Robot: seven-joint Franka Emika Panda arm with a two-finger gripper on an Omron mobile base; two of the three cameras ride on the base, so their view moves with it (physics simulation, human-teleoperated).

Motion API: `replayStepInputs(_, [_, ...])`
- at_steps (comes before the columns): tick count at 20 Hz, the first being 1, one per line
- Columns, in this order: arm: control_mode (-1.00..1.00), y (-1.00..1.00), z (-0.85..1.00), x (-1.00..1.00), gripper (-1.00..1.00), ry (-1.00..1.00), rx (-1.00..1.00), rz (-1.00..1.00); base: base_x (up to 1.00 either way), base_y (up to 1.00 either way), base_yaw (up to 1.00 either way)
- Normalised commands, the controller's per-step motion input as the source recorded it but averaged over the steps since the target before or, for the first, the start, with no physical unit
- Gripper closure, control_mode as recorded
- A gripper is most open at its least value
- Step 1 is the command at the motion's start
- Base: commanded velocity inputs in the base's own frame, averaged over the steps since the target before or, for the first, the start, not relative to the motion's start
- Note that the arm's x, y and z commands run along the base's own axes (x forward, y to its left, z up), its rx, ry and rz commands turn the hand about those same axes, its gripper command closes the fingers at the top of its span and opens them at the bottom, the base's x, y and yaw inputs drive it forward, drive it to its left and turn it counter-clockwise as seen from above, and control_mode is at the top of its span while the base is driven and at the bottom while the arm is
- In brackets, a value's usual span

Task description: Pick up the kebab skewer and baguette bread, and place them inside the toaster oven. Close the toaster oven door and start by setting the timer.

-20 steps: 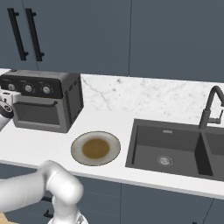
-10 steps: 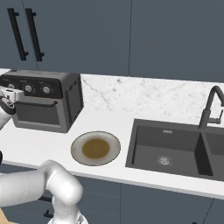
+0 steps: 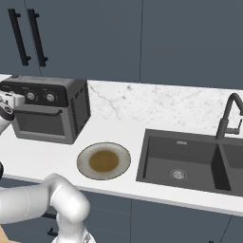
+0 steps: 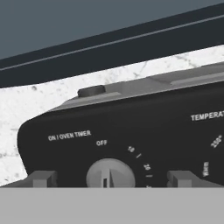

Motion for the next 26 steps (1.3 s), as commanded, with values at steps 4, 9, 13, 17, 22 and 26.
replayStepInputs(4, [-1.0,0.0,-0.04,0.0,-1.0,0.0,-0.02,0.0,0.0,0.0,0.0])
replayStepInputs(9, [-1.0,0.0,-0.03,0.0,-1.0,0.0,0.0,0.0,0.0,0.0,0.0])
replayStepInputs(13, [-1.0,0.0,0.0,0.04,-1.0,0.0,0.0,0.0,0.0,0.0,0.0])
replayStepInputs(17, [-1.0,0.02,0.0,0.12,-1.0,0.0,0.0,0.0,0.0,0.0,0.0])
replayStepInputs(22, [-1.0,0.0,0.0,0.05,-1.0,0.0,0.0,0.0,0.0,0.0,0.0])
replayStepInputs(26, [-1.0,0.0,0.0,0.0,-1.0,0.0,0.0,0.0,0.0,0.0,0.0])
